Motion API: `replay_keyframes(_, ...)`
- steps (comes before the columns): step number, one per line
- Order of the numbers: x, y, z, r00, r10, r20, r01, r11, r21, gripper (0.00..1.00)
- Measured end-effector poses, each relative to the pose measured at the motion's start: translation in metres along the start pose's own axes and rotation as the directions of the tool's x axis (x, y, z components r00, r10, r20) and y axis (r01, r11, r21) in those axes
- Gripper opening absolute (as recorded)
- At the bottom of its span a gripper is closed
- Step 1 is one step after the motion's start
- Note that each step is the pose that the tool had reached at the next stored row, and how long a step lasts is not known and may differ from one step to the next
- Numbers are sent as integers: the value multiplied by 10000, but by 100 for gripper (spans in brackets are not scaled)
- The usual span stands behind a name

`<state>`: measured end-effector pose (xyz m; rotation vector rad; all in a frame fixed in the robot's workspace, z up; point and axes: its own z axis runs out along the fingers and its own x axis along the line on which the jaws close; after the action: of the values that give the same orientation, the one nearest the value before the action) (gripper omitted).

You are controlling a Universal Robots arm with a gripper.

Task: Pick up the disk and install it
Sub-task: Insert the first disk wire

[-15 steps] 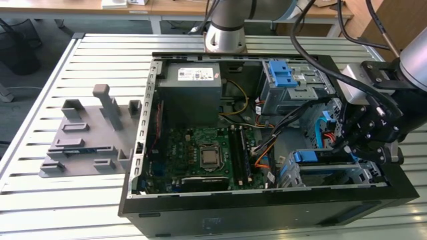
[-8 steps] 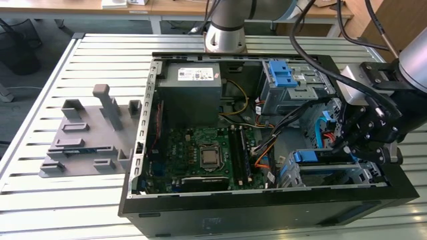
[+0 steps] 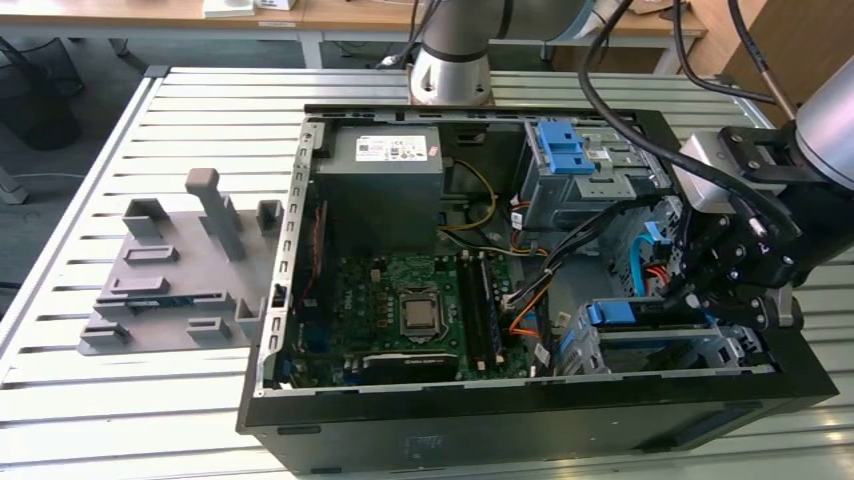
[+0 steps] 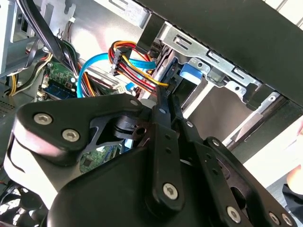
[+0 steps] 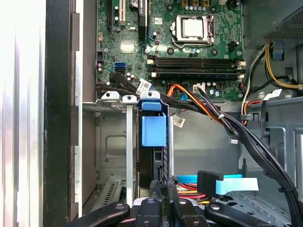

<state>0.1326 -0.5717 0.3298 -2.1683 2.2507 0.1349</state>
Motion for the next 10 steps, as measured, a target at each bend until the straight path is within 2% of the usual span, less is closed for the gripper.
replay_keyframes(3, 0, 0, -4, 10000, 0, 5, 0, 10000, 0, 18)
replay_keyframes(4, -1, 1, -17, 10000, 0, 4, 0, 10000, 0, 24)
replay_keyframes(10, -8, 6, -117, 10000, 0, 3, 0, 10000, 0, 24)
